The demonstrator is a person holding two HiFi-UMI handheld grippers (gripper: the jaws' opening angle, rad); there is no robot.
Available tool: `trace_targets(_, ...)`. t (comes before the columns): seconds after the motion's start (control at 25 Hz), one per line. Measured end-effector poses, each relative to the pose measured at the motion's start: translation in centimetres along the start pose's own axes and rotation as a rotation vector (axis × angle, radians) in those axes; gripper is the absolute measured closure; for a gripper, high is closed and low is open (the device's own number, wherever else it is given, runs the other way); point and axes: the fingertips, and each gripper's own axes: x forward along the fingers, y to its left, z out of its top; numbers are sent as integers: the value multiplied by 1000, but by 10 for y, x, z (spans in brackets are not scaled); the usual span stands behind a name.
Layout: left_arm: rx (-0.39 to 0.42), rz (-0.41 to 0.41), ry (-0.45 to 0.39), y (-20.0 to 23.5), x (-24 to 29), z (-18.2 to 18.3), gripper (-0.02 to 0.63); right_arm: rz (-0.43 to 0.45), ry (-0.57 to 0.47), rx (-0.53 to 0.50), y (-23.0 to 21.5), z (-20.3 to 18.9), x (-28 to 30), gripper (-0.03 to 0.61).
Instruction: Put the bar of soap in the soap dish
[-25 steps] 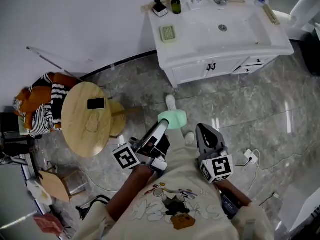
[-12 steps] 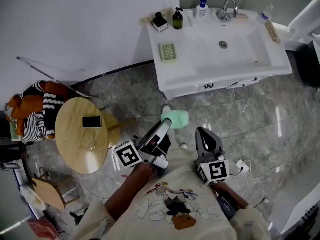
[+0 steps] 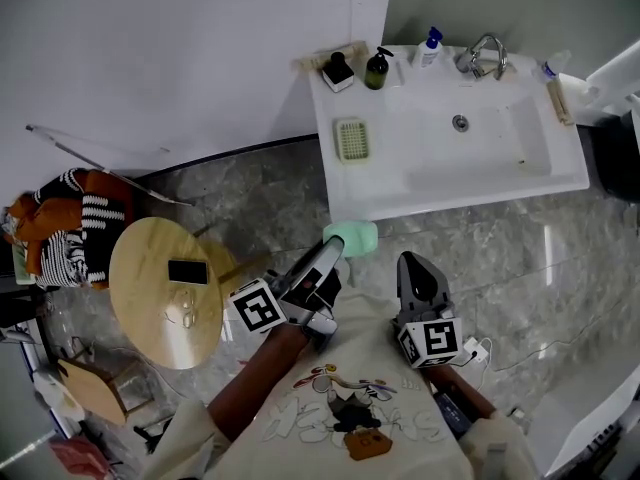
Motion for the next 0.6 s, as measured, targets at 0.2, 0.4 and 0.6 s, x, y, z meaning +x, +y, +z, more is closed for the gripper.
trace_targets(0.2, -28, -10, 2, 10, 23, 40, 480, -3, -37, 27, -4, 21, 39, 569)
trace_targets(0.4, -37, -11, 21, 22, 40, 72, 480, -38, -40, 39, -8, 35, 76, 569)
trace_targets(0.6, -30, -6, 54, 37, 55, 99, 480, -43, -6, 23, -2, 37, 105, 569)
